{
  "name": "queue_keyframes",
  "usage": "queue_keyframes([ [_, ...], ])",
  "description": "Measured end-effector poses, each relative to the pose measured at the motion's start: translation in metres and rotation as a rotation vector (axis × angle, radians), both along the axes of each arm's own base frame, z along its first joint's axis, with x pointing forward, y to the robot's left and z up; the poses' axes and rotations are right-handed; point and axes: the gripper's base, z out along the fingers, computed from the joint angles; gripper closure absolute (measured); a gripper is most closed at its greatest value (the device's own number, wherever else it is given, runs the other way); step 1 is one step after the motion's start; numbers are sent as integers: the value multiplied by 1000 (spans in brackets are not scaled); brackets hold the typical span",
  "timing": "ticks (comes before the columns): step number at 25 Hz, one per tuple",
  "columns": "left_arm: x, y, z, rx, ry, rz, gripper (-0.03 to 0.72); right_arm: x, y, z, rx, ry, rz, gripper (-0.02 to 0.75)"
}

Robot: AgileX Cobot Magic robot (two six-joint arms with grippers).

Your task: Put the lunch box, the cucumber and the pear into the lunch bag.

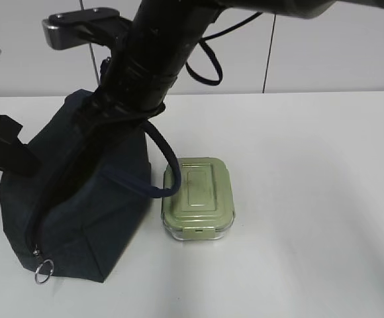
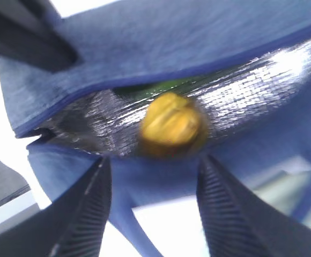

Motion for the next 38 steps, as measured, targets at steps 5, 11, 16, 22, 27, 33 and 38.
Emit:
queue_keyframes([
  [5,0,0,0,0,0,0,683,2,-33,24,-23,-70,-105,381],
  [11,-1,0,0,1,7,-5,683,17,-146,-24,73,95,-476,412],
  [16,-1,0,0,1,8,-6,683,16,-226,-86,368,394,-605,265],
  [22,-1,0,0,-3,13,2,683,27,-226,-126,460,483,-586,148],
  [27,-1,0,0,-8,20,13,683,34,-221,-148,531,528,-577,139],
  [33,-1,0,0,-10,22,17,683,39,-208,-168,525,573,-543,139],
  [38,-1,0,0,-12,23,21,683,43,-191,-175,512,572,-515,139],
])
